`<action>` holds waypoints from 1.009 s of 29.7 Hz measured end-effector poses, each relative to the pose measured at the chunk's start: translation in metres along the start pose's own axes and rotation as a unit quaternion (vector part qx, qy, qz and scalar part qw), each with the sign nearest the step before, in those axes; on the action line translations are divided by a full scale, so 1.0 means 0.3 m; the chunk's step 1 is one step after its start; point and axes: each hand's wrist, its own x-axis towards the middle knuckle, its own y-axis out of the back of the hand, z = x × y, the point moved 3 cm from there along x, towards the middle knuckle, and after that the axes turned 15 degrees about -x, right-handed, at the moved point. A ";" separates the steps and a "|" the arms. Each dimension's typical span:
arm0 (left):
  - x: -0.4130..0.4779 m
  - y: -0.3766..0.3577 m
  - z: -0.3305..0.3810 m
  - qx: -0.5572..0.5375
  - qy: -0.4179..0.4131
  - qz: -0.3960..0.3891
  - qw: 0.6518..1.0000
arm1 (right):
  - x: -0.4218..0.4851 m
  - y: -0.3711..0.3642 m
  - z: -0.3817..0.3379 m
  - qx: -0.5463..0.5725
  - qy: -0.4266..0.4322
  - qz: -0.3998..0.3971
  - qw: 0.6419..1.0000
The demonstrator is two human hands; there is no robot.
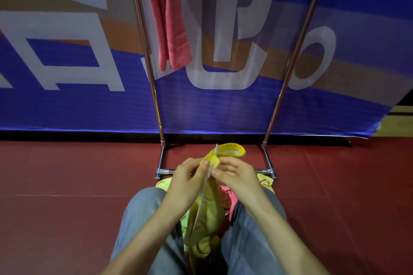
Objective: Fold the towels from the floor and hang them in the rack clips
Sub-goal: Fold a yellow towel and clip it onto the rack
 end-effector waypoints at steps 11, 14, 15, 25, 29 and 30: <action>-0.004 0.033 -0.036 0.012 0.010 0.015 1.000 | -0.038 -0.035 0.020 -0.087 0.071 -0.118 0.987; -0.001 0.048 -0.034 0.026 0.020 -0.014 0.999 | -0.033 -0.021 0.023 -0.084 0.074 -0.118 0.987; 0.001 0.053 -0.031 0.028 0.021 -0.027 0.999 | -0.030 -0.013 0.022 -0.080 0.074 -0.105 0.988; 0.008 0.078 0.027 0.108 0.007 -0.093 0.990 | 0.039 0.049 0.028 -0.171 0.056 -0.075 0.981; 0.005 0.091 0.049 0.132 -0.010 -0.106 0.986 | 0.066 0.077 0.070 -0.255 -0.002 -0.104 0.961; 0.004 0.096 0.056 0.146 -0.018 -0.106 0.984 | 0.071 0.090 0.085 -0.282 -0.009 -0.102 0.954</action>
